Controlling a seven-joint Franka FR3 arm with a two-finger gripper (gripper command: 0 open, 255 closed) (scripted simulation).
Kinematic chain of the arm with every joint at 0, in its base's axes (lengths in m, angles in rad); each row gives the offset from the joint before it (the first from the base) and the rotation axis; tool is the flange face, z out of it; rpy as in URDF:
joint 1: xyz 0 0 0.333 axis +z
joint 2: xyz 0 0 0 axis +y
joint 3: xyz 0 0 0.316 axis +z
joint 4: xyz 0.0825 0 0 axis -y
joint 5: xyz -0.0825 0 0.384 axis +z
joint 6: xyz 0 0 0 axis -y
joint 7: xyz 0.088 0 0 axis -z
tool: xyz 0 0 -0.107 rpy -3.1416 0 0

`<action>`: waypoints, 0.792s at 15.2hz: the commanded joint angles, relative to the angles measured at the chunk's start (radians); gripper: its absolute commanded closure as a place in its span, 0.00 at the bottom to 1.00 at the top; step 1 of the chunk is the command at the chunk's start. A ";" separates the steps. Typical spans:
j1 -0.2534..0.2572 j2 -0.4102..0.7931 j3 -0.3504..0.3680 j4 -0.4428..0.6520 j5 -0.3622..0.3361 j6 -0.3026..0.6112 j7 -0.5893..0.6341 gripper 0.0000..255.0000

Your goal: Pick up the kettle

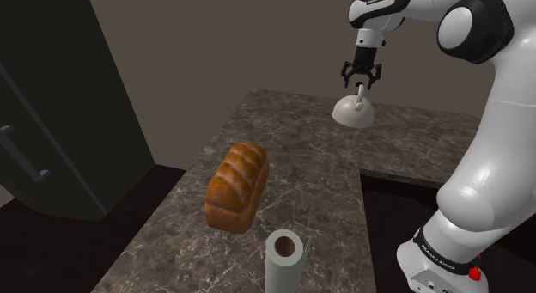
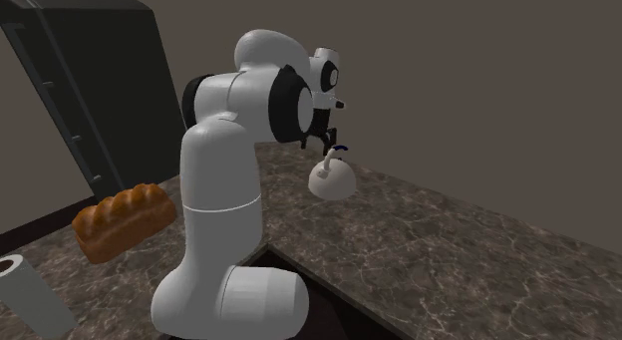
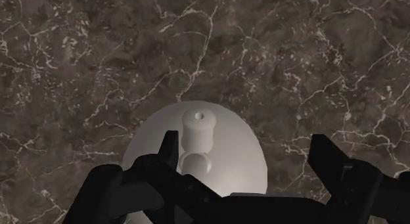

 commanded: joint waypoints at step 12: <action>-0.055 0.108 -0.029 0.009 0.050 0.073 0.012 0.00</action>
